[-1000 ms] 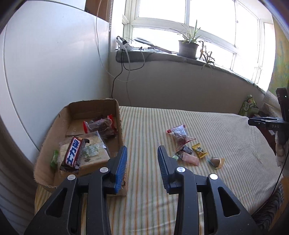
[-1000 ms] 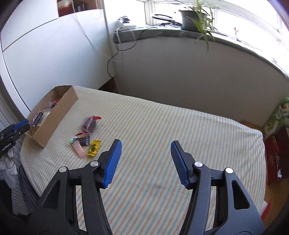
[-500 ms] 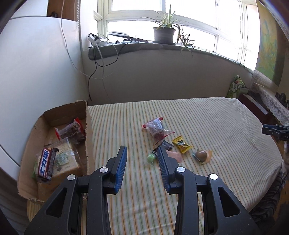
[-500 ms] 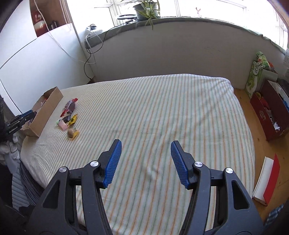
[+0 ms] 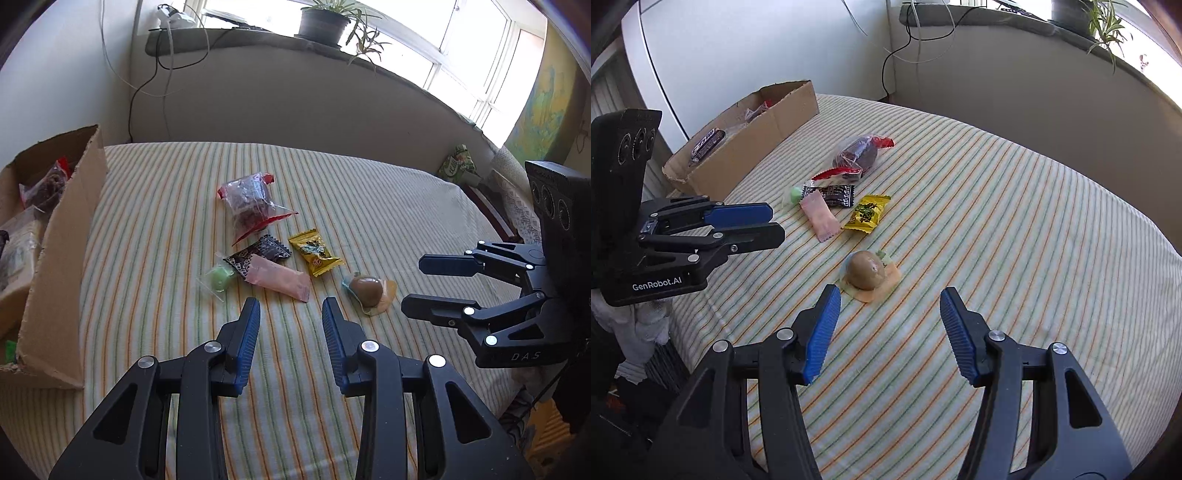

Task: Organize snacks
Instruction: 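Grasp the pink candy with the left tool while the right grasps a round candy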

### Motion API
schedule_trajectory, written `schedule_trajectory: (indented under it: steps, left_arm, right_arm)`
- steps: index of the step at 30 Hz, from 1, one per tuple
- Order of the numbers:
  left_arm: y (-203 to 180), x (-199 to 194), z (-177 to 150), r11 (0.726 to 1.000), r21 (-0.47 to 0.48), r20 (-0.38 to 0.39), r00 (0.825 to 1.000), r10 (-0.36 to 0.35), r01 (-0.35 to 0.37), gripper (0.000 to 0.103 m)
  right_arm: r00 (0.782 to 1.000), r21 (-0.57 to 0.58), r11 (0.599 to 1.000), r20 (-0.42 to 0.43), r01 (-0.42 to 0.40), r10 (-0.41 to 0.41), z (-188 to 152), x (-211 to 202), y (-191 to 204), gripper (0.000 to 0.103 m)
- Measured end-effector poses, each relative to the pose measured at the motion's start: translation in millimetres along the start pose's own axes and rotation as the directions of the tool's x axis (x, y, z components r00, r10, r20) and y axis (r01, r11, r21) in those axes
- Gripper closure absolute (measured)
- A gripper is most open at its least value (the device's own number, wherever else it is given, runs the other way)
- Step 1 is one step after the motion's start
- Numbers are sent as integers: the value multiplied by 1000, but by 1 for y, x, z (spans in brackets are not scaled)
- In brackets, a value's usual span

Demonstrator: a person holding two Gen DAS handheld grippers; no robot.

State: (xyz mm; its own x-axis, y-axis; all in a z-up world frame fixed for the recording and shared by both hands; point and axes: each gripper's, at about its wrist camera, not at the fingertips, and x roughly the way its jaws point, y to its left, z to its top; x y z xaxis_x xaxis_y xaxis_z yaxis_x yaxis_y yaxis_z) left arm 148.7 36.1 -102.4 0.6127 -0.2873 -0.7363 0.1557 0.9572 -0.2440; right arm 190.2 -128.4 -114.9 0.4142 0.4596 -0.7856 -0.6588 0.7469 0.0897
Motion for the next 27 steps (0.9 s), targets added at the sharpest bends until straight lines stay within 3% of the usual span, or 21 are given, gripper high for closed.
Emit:
schedule_trajectory:
  steps: [6, 11, 14, 17, 23, 27]
  left_arm:
    - [8, 22, 10, 999, -51, -42, 999, -1, -1, 67]
    - [0, 35, 19, 999, -18, -47, 998, 43, -44, 60]
    - [-12, 43, 24, 995, 36, -51, 994, 97, -95, 58]
    - [-23, 49, 23, 985, 106, -47, 989, 139, -133, 58]
    - [-29, 50, 18, 974, 162, -34, 985, 168, -160, 67]
    - [-28, 43, 15, 976, 169, -39, 989, 143, -134, 85]
  right_arm:
    - [999, -20, 1000, -36, -13, 12, 12, 30, 6, 45]
    - [999, -49, 999, -45, 21, -23, 13, 40, 10, 60]
    - [999, -28, 999, -41, 30, -31, 12, 37, 1, 80]
    - [999, -5, 1000, -42, 0, 0, 12, 35, -9, 81]
    - [999, 18, 1000, -42, -4, 5, 8, 30, -20, 81]
    - [999, 57, 998, -31, -6, 8, 6, 25, -28, 81]
